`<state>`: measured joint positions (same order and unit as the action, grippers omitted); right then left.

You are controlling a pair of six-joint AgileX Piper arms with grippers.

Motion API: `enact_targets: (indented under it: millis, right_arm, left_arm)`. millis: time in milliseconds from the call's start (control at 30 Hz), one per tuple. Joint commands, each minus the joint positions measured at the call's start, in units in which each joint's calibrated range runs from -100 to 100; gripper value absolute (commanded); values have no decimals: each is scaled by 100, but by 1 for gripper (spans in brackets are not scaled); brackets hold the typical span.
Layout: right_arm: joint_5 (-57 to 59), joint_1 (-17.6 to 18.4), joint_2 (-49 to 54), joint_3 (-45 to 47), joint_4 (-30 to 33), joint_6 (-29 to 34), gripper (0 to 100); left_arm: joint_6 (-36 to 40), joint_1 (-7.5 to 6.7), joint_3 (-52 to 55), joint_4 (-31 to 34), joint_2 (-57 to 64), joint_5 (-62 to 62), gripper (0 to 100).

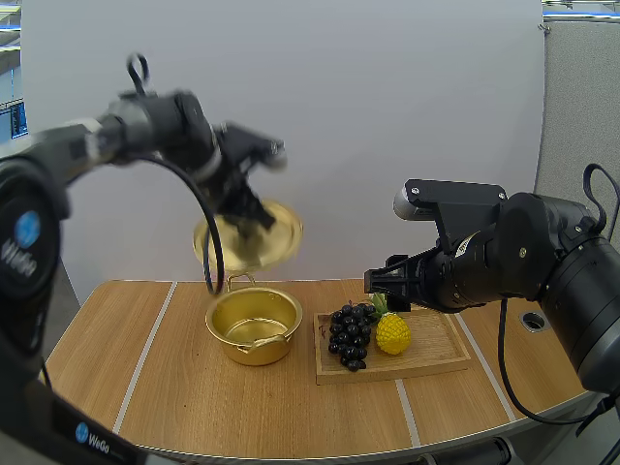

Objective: Open the pot, put the pineapple inside, and close it

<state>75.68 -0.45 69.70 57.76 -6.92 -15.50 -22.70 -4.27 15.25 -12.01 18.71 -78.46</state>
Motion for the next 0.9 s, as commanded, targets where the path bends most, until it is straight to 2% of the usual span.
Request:
enact_targets:
  millis: [0, 233, 433, 700, 867]
  right_arm:
    - [-110, -27, 14, -47, -11, -46, 100]
    - [-110, -27, 14, -47, -11, -46, 100]
    - [-110, -27, 14, -47, -11, -46, 100]
    - [-839, -27, -112, -47, -81, -46, 100]
    - [-1457, -27, -812, -47, -82, -46, 100]
  left_arm:
    - [300, -14, -1069, 300, 742, -77, 0]
    - [751, -14, -3176, 795, 1119, -24, 0]
    - [853, -14, -4516, 847, 1017, 15, 0]
    - [824, -14, -4816, 859, 1017, 609, 0]
    - [824, -14, -4816, 859, 1017, 762, 0]
